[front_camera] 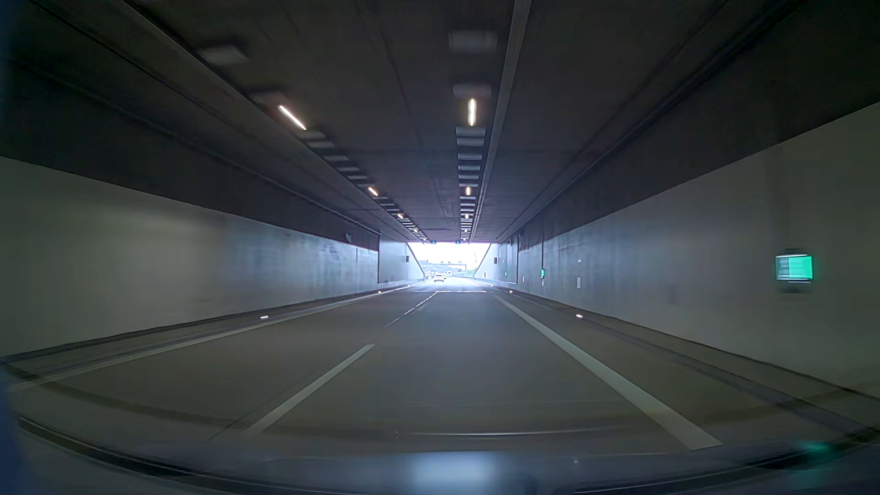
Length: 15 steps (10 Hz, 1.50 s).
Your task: Follow the waypoints while adhering to traffic rules and regulations
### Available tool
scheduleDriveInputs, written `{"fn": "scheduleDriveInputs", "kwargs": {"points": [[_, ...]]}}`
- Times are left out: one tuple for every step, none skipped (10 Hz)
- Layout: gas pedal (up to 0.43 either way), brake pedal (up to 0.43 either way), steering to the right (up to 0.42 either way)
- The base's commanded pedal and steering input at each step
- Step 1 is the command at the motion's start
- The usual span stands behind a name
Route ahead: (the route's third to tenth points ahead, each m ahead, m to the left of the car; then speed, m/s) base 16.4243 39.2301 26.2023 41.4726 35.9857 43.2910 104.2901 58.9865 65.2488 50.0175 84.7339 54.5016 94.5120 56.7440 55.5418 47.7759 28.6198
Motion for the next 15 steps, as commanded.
{"fn": "scheduleDriveInputs", "kwargs": {"points": [[0.189,0.0,-0.003],[0.189,0.0,-0.003],[0.189,0.0,-0.003],[0.197,0.0,-0.003],[0.209,0.0,-0.003],[0.209,0.0,-0.003],[0.209,0.0,-0.003],[0.209,0.0,-0.003],[0.209,0.0,-0.003],[0.209,0.0,-0.002],[0.209,0.0,-0.002],[0.209,0.0,-0.002],[0.209,0.0,-0.002],[0.209,0.0,-0.002],[0.209,0.0,-0.002]]}}
